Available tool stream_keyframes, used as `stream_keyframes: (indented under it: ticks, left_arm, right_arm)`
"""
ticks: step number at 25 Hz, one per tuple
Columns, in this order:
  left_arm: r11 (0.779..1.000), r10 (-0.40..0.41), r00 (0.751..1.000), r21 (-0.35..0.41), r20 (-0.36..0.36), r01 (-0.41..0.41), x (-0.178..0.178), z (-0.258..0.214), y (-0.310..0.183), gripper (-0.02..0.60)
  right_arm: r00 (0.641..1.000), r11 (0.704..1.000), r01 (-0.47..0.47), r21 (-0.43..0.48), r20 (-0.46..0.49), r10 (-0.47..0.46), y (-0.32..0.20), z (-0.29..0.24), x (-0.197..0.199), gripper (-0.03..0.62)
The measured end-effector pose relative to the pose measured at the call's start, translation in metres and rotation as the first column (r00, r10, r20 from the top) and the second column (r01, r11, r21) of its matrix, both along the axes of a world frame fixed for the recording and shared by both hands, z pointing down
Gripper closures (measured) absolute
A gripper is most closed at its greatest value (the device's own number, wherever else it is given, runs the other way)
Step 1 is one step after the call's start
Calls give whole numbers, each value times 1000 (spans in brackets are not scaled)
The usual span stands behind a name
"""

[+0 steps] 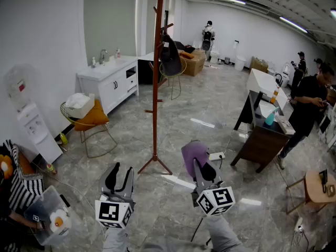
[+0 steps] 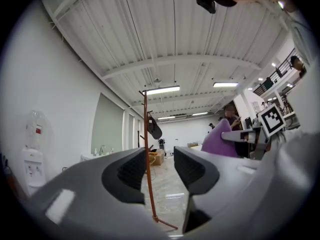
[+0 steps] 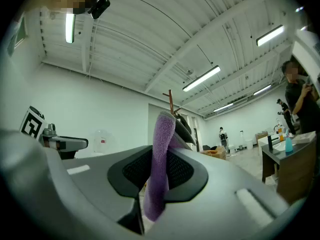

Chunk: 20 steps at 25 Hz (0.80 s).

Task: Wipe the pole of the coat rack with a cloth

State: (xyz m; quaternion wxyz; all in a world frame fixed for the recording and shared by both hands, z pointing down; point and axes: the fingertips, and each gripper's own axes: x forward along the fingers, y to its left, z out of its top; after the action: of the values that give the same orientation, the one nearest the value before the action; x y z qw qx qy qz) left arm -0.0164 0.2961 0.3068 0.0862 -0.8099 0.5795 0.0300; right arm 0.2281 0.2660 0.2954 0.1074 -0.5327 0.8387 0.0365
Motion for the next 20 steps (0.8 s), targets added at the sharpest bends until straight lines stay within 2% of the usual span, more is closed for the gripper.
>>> stream_keyframes:
  ticks: [13, 20]
  left_arm:
    - [1000, 2, 1000, -8, 6, -2, -12, 2, -6, 402]
    - [1000, 13, 1000, -15, -4, -13, -34, 6, -2, 402]
  right_arm:
    - [1000, 1000, 5, -3, 0, -5, -5, 1, -15, 537]
    - [997, 1000, 6, 9, 77, -7, 6, -11, -28, 537]
